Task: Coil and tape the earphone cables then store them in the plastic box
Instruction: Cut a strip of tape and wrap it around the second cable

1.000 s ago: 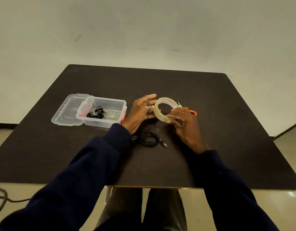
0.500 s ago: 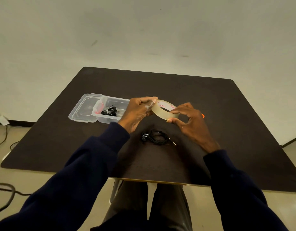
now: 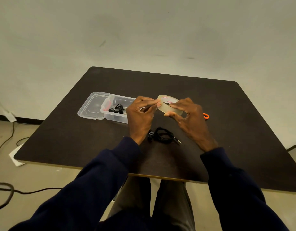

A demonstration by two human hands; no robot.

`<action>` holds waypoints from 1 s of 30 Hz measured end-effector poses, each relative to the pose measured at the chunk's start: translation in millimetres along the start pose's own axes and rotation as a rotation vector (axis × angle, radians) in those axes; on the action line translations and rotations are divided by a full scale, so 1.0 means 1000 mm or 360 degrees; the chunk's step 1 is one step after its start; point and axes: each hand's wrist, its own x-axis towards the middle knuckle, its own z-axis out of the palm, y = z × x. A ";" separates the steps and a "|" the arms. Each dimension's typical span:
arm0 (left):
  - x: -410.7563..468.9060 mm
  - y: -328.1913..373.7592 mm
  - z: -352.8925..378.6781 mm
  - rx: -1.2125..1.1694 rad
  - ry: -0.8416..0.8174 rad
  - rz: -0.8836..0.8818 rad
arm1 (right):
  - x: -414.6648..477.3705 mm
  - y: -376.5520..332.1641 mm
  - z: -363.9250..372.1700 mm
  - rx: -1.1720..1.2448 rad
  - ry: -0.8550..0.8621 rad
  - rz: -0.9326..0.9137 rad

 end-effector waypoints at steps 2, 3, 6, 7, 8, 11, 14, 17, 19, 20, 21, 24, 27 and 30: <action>0.001 0.001 0.003 0.0059 0.0000 0.0062 | -0.001 0.001 0.000 0.0017 -0.0008 0.0046; 0.002 0.002 0.003 0.0090 -0.0004 0.0079 | -0.003 0.001 0.000 0.0037 -0.0020 0.0067; 0.009 0.003 0.003 0.0168 -0.0006 0.0014 | -0.010 0.005 -0.003 0.0136 -0.0174 0.0143; 0.014 0.003 0.002 0.0176 -0.0022 -0.0049 | -0.012 0.007 -0.003 0.0171 -0.0244 0.0168; 0.019 0.003 0.002 0.0182 -0.0060 -0.0111 | -0.015 0.009 -0.002 0.0179 -0.0284 0.0184; 0.026 0.005 0.003 0.0260 -0.0242 -0.0192 | -0.020 0.014 0.002 0.0108 -0.0284 0.0216; 0.029 0.006 0.005 0.0303 -0.0288 -0.0240 | -0.025 0.012 0.008 0.0140 -0.0404 0.0253; 0.033 0.006 0.008 0.0302 -0.0328 -0.0261 | -0.025 0.013 0.018 0.0006 -0.0452 0.0295; 0.037 0.006 0.005 0.0225 -0.0377 -0.0311 | -0.024 0.017 0.021 0.0065 -0.0409 0.0310; 0.038 0.005 0.004 0.0166 -0.0396 -0.0345 | -0.025 0.021 0.021 0.0094 -0.0392 0.0301; 0.039 0.004 0.002 0.0109 -0.0411 -0.0389 | -0.027 0.026 0.021 0.0094 -0.0384 0.0294; 0.039 0.003 -0.001 0.0028 -0.0458 -0.0518 | -0.032 0.036 0.021 0.0044 -0.0397 0.0332; 0.041 0.004 0.000 -0.0047 -0.0569 -0.0621 | -0.034 0.042 0.024 0.0041 -0.0393 0.0390; 0.050 0.009 -0.001 -0.0114 -0.0784 -0.0760 | -0.035 0.048 0.024 0.0068 -0.0277 0.0446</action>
